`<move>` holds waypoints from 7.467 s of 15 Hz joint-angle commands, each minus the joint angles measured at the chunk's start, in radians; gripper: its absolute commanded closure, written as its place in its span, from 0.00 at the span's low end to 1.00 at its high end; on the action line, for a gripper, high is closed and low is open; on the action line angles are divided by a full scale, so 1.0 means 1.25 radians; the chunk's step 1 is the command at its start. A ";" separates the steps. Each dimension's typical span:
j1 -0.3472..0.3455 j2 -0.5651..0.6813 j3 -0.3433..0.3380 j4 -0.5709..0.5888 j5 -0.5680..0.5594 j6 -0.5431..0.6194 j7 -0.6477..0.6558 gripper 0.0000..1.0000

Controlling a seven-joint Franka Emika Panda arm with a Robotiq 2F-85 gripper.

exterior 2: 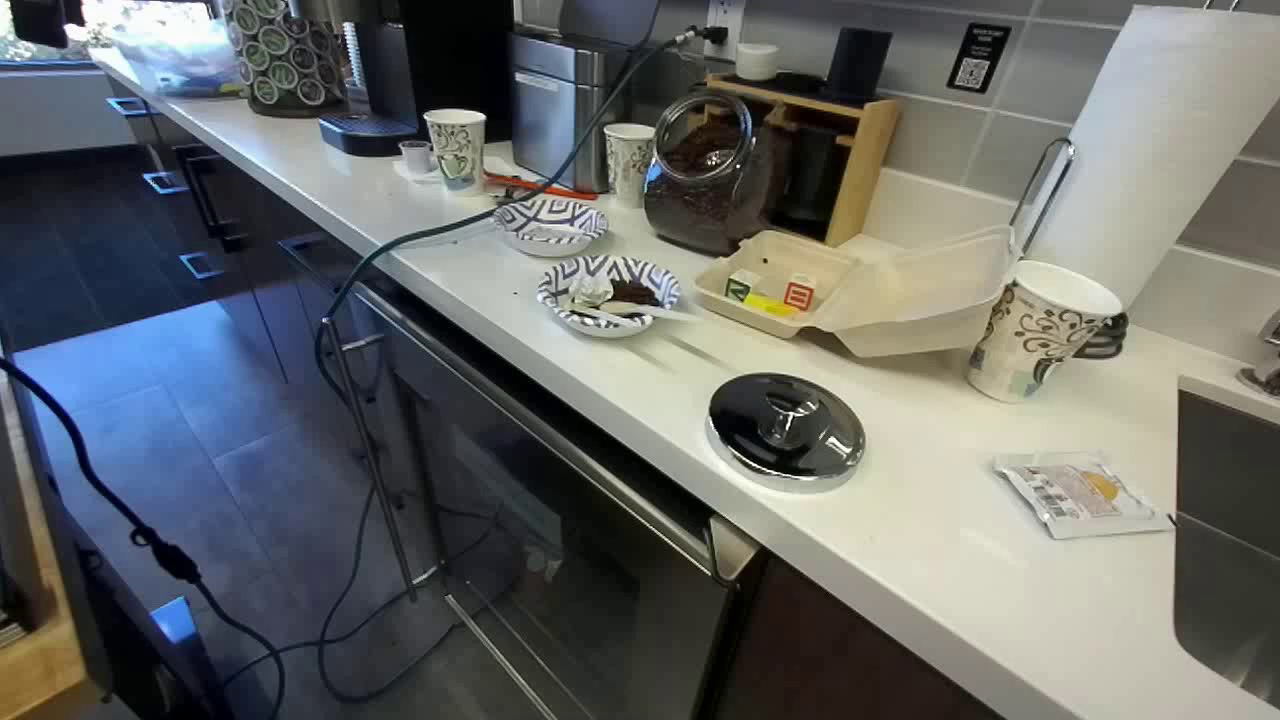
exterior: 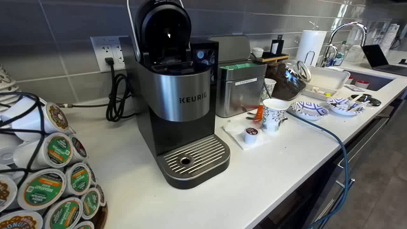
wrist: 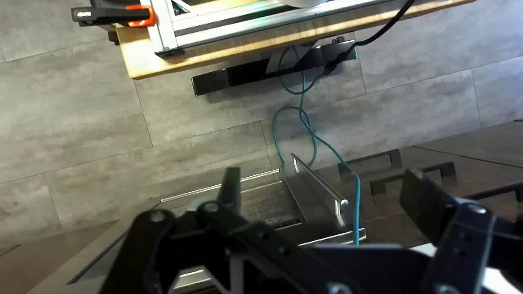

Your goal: Close the lid of the coffee maker

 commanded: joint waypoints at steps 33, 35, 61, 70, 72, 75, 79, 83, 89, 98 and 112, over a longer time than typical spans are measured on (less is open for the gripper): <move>0.254 0.419 0.219 0.252 0.096 0.680 -0.032 0.00; 0.270 0.477 0.231 0.291 0.116 0.803 -0.029 0.00; 0.210 0.853 0.477 0.847 0.839 0.888 -0.654 0.00; 0.215 0.948 0.503 0.940 0.878 0.875 -0.649 0.00; 0.215 0.968 0.516 0.960 0.877 0.857 -0.649 0.00; 0.210 0.995 0.537 0.992 0.885 0.826 -0.657 0.00; 0.203 1.015 0.549 1.023 0.884 0.789 -0.650 0.00; 0.189 0.978 0.520 0.992 0.833 0.659 -0.570 0.00; 0.175 0.936 0.501 0.969 0.779 0.508 -0.505 0.00; 0.161 0.874 0.486 0.913 0.714 0.433 -0.435 0.00; 0.272 0.813 0.389 0.868 0.709 0.596 -0.560 0.00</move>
